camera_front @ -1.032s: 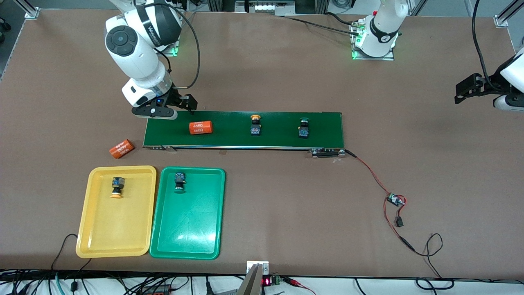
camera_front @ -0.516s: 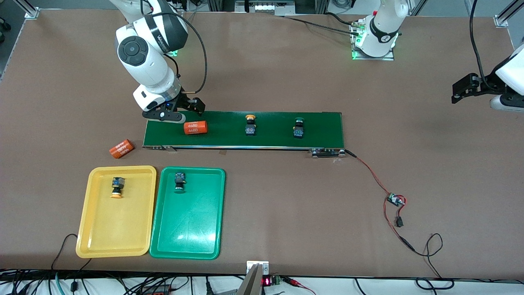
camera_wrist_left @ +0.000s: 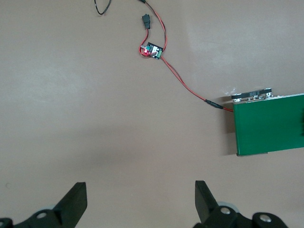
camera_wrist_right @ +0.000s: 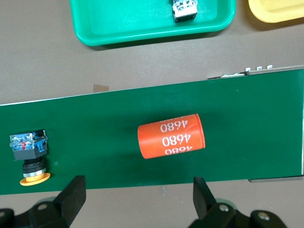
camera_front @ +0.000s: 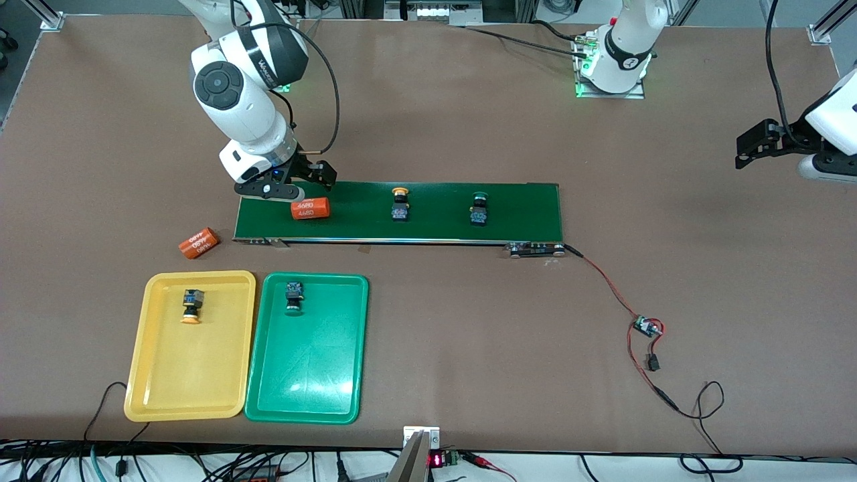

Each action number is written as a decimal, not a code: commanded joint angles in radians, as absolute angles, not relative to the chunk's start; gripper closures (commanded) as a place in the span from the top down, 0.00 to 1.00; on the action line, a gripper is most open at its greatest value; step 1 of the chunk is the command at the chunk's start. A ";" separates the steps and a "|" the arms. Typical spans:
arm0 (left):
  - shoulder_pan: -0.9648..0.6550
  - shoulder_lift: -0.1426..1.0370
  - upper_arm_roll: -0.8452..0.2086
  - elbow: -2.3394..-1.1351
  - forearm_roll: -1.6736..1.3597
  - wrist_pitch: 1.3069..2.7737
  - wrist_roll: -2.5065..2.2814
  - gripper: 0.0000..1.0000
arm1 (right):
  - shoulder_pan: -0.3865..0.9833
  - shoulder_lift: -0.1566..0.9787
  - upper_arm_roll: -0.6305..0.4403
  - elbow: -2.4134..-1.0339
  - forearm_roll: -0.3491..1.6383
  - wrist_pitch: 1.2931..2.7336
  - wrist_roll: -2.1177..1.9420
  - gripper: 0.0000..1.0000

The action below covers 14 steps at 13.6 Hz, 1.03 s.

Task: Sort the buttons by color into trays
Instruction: 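Move the right gripper over the belt toward the yellow-cap button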

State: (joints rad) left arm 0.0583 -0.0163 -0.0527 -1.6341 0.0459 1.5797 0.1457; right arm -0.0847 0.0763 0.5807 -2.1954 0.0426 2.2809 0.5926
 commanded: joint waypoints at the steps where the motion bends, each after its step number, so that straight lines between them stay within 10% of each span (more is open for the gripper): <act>1: 0.054 -0.031 -0.049 -1.638 0.038 1.585 0.156 1.00 | -0.063 0.097 0.586 -2.191 0.055 2.302 0.627 1.00; 14: 0.054 -0.031 -0.074 -1.637 0.040 1.585 0.153 1.00 | 0.035 0.238 0.584 -2.169 -0.121 2.390 0.669 1.00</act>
